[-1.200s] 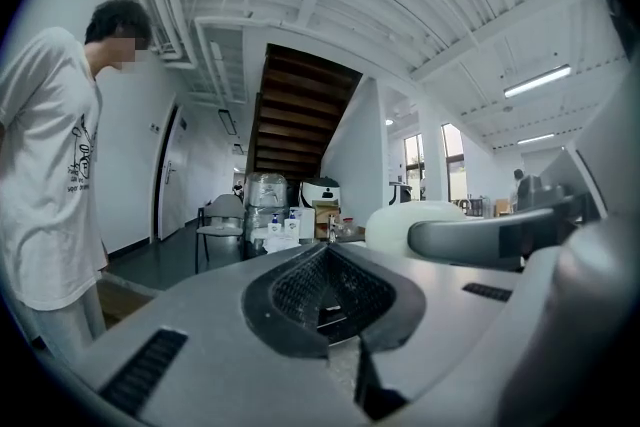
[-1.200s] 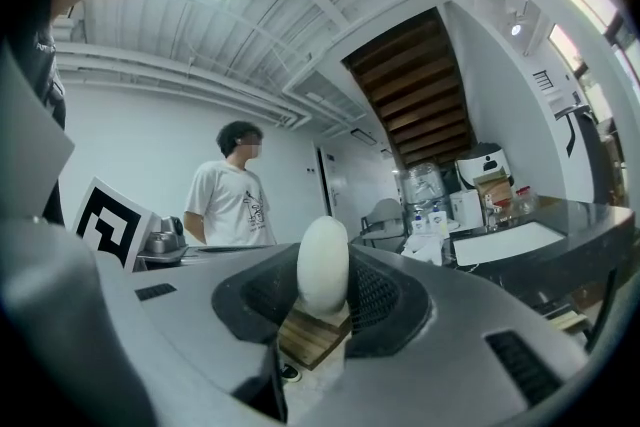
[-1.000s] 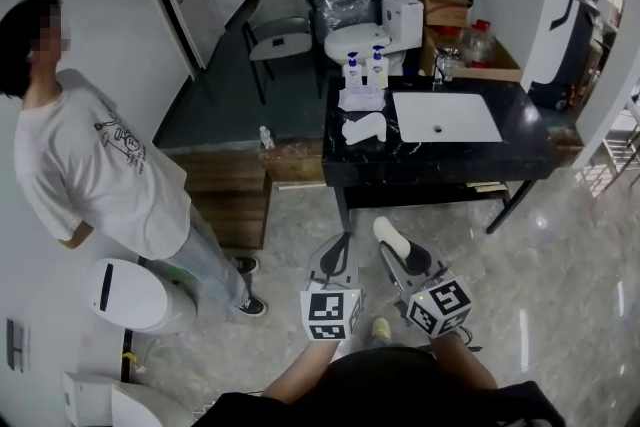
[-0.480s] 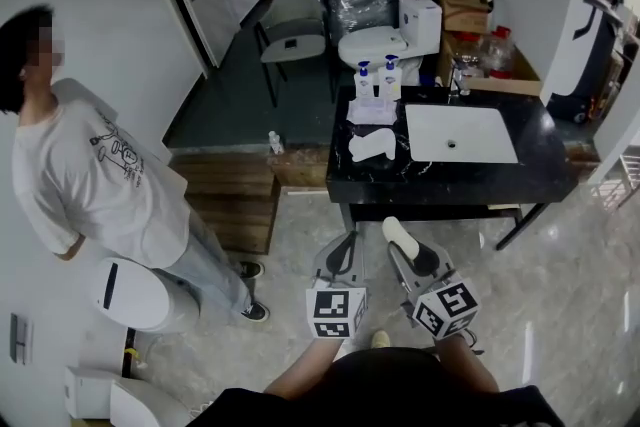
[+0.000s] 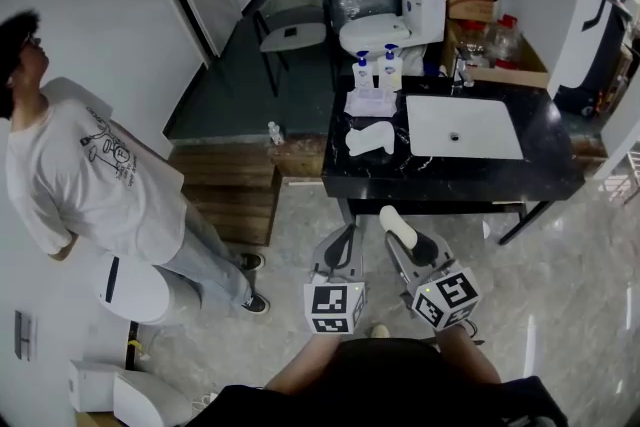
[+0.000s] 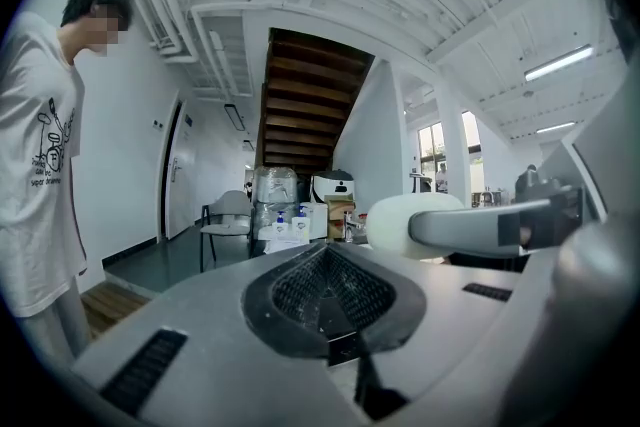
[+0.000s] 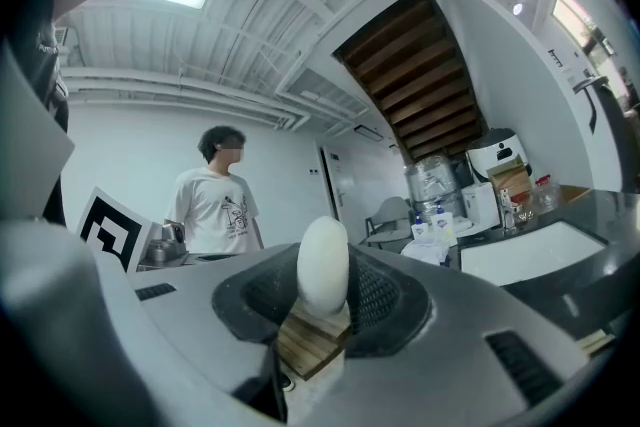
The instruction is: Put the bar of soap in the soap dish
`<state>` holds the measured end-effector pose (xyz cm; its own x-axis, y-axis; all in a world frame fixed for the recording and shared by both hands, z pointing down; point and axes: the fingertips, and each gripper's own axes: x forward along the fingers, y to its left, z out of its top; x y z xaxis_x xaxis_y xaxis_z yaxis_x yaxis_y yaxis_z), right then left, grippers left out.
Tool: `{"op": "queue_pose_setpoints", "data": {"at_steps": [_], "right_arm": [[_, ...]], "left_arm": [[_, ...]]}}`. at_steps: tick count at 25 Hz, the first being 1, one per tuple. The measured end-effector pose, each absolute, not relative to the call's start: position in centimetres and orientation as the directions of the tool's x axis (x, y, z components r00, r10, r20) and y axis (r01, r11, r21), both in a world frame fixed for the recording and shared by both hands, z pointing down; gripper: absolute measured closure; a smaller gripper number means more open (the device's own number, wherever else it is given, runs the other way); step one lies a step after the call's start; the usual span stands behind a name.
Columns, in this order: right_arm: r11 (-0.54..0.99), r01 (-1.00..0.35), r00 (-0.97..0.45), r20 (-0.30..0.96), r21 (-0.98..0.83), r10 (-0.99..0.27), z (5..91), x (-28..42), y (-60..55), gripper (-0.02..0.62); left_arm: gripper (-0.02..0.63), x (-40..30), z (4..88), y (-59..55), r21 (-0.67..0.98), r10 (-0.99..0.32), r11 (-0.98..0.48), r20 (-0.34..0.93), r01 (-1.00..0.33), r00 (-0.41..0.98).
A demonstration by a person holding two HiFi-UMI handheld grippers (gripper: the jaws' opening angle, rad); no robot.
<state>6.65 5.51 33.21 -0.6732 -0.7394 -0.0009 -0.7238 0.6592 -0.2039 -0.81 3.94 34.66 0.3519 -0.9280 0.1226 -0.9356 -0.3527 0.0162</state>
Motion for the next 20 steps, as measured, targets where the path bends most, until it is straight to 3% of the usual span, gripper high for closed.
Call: {"op": "queue_pose_setpoints", "data": {"at_steps": [20], "right_arm": [[0.668, -0.71, -0.686, 0.002, -0.222, -0.728, 33.4, 6.2, 2.2, 0.479]], "left_arm": [[0.603, -1.1, 34.5, 0.8, 0.005, -0.924, -0.359, 0.137, -0.933, 0.356]]}}
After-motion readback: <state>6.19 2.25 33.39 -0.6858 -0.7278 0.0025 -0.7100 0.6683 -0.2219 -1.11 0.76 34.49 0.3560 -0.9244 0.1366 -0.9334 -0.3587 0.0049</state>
